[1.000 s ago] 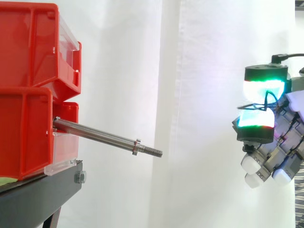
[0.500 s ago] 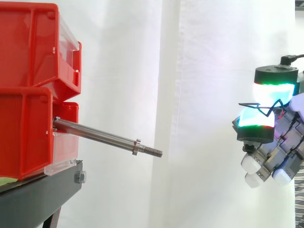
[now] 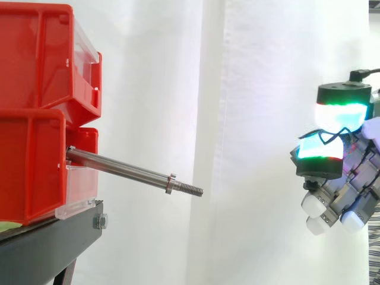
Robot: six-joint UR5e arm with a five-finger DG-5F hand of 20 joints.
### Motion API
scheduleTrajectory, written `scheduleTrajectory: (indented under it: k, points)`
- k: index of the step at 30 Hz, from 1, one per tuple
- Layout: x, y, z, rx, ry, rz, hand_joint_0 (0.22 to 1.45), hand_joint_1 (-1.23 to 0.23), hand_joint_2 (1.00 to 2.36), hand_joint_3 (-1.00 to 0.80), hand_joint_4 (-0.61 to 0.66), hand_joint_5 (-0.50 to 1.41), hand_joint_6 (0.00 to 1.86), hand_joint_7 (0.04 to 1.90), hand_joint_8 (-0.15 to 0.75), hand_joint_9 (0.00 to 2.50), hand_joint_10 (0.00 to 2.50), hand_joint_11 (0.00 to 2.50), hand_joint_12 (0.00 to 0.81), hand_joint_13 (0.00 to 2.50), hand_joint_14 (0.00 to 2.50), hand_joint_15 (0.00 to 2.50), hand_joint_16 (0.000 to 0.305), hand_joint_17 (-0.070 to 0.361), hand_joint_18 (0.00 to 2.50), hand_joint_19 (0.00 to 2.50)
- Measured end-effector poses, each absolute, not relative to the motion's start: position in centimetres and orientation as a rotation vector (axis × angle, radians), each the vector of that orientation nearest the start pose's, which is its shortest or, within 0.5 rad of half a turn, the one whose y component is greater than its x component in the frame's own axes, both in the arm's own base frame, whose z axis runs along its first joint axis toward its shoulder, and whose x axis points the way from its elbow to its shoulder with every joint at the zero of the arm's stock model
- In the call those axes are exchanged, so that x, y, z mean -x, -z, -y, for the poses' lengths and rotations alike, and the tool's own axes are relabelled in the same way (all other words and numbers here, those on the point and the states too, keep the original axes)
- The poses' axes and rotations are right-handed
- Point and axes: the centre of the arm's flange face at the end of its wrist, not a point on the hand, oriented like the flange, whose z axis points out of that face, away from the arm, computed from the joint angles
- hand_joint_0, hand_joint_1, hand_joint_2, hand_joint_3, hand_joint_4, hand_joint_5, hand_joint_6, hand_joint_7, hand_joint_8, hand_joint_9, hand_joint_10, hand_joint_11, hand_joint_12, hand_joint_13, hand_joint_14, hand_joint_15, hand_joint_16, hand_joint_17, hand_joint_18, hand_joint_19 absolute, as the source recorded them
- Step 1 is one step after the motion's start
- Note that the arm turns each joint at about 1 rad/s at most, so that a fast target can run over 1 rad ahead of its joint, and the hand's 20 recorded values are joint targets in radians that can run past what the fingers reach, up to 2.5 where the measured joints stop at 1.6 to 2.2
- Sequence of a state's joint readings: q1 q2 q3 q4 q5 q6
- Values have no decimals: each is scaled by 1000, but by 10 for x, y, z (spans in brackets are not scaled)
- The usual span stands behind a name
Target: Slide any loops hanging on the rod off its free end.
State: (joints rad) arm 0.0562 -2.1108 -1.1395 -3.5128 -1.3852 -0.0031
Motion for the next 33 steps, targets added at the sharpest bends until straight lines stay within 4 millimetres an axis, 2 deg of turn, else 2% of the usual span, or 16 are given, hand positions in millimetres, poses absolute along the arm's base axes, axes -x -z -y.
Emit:
scheduleTrajectory:
  k: [6, 11, 19, 22, 30, 33]
  points:
    - [-657, -351, 114, -1555, -807, -1476, 615, -577, 1008, -415, 120, -171, 789, 1211, 211, 577, 3, 107, 221, 452, 0, 30, 28, 64, 396, 289]
    - [-657, -351, 113, -1555, -808, -1476, 631, -758, 1011, -372, 128, -188, 796, 1199, 215, 549, 3, 107, 226, 428, 0, 22, 29, 65, 392, 273]
    - [-657, -351, 112, -1555, -809, -1478, 651, -824, 1000, -500, 131, -197, 808, 1167, 217, 537, 3, 103, 231, 439, 0, 20, 31, 69, 437, 262]
    - [-657, -351, 112, -1556, -809, -1478, 625, -790, 1000, -500, 125, -194, 807, 1153, 217, 544, 3, 106, 229, 442, 0, 22, 31, 69, 447, 274]
    - [-657, -351, 111, -1556, -810, -1478, 552, -512, 1000, -500, 135, -174, 786, 1168, 217, 576, 3, 95, 232, 462, 1, 33, 31, 70, 443, 302]
    - [-657, -351, 111, -1556, -810, -1478, 551, -486, 1000, -500, 133, -171, 781, 1172, 217, 583, 2, 103, 231, 462, 0, 34, 31, 69, 435, 303]
